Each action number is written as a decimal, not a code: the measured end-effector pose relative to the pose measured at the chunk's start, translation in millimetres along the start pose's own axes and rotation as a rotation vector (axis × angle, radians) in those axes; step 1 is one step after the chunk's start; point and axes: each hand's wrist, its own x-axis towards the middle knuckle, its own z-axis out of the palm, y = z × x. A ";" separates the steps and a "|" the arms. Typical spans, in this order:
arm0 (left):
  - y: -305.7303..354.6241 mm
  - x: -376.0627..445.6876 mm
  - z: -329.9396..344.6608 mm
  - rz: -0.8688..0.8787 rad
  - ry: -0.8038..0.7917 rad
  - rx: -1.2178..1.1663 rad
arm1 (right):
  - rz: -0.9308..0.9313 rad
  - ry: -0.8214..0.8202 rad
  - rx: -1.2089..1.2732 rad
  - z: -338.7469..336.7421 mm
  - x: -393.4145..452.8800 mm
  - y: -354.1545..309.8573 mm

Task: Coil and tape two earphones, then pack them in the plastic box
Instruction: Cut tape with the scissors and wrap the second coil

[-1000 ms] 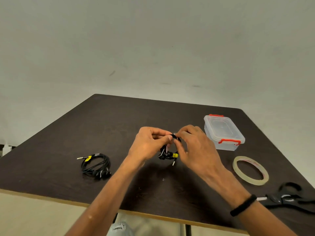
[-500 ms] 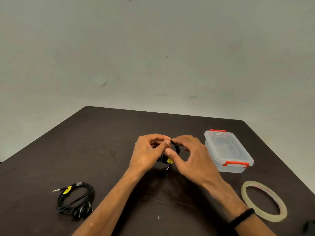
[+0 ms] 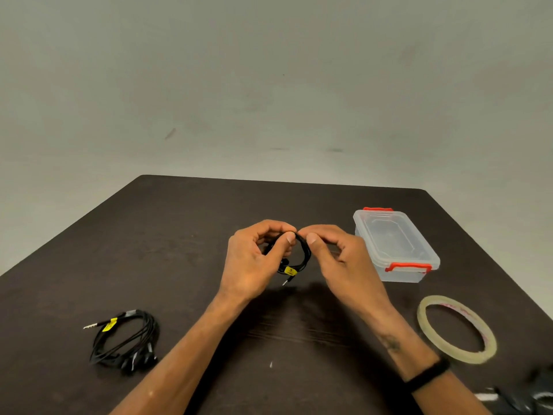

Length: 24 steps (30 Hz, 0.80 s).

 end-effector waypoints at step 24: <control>2.8 -6.6 5.6 0.116 0.073 0.088 | 0.021 0.079 0.105 2.8 -3.6 -0.4</control>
